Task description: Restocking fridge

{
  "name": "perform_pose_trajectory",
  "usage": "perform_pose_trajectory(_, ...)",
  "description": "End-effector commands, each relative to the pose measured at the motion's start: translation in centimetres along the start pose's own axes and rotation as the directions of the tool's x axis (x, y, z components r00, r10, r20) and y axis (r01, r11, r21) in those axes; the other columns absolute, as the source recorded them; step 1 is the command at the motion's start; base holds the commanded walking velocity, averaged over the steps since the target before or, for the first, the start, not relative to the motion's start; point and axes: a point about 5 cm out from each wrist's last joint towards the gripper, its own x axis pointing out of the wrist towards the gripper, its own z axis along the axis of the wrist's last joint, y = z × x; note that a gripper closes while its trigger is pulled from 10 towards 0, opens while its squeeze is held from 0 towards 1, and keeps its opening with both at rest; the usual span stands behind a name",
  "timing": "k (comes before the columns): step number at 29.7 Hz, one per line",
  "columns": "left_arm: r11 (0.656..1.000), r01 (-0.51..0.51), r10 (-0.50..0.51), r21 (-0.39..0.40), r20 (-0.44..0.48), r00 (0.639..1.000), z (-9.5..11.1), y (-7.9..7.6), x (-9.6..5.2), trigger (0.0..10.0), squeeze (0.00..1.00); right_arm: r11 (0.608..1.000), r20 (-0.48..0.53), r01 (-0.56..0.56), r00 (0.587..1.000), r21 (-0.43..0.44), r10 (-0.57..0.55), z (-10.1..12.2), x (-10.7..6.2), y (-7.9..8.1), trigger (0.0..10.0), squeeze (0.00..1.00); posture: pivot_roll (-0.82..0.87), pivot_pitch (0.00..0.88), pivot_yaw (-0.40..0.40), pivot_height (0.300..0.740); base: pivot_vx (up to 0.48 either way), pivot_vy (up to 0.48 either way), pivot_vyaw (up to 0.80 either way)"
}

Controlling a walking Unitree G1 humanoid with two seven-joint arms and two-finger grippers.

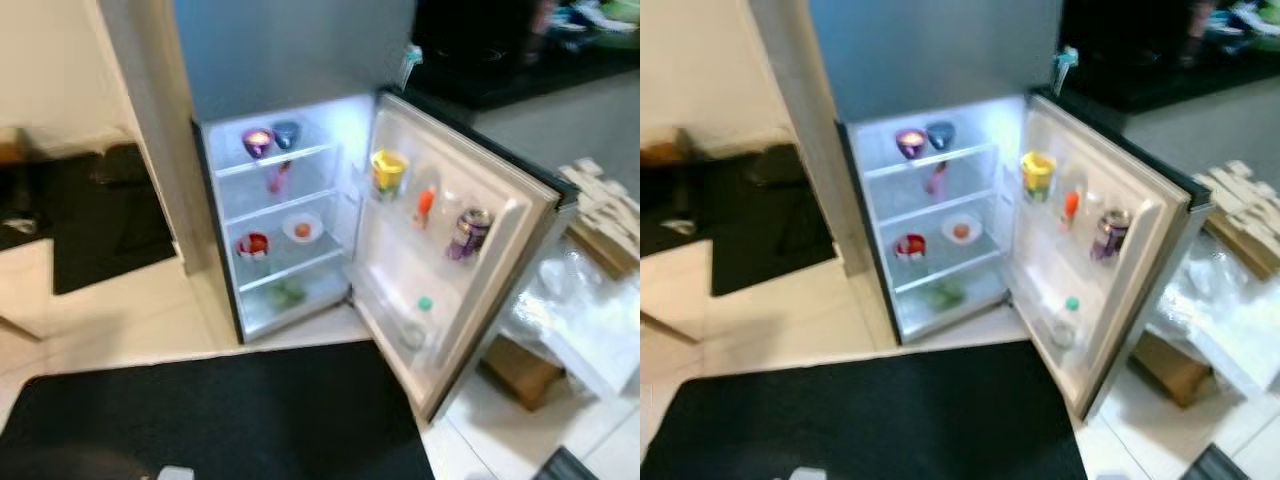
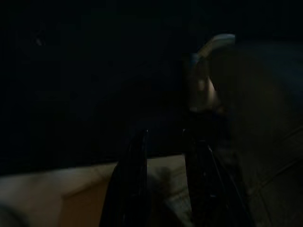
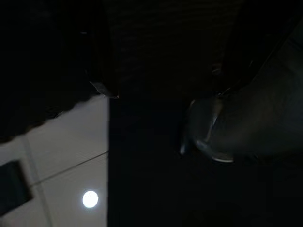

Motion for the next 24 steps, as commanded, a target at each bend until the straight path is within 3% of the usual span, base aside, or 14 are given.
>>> perform_pose_trajectory(1,0.998,0.057,-0.057,-0.002,-0.016,0.998,-0.43,-1.64,0.3,10.0,0.0,1.0,0.0,-0.009,1.0,-0.008,0.009,0.0,0.12,0.51,10.0,0.0,0.03,0.0,-0.031,0.74,0.0,-0.379,0.77)
perform_pose_trajectory(24,0.999,0.026,-0.025,-0.027,0.02,0.999,0.14,-1.32,0.31,10.0,0.0,1.0,0.011,-0.005,1.0,0.022,0.005,-0.03,0.11,0.5,10.0,0.0,0.02,0.0,-0.026,0.74,0.0,0.0,0.0)
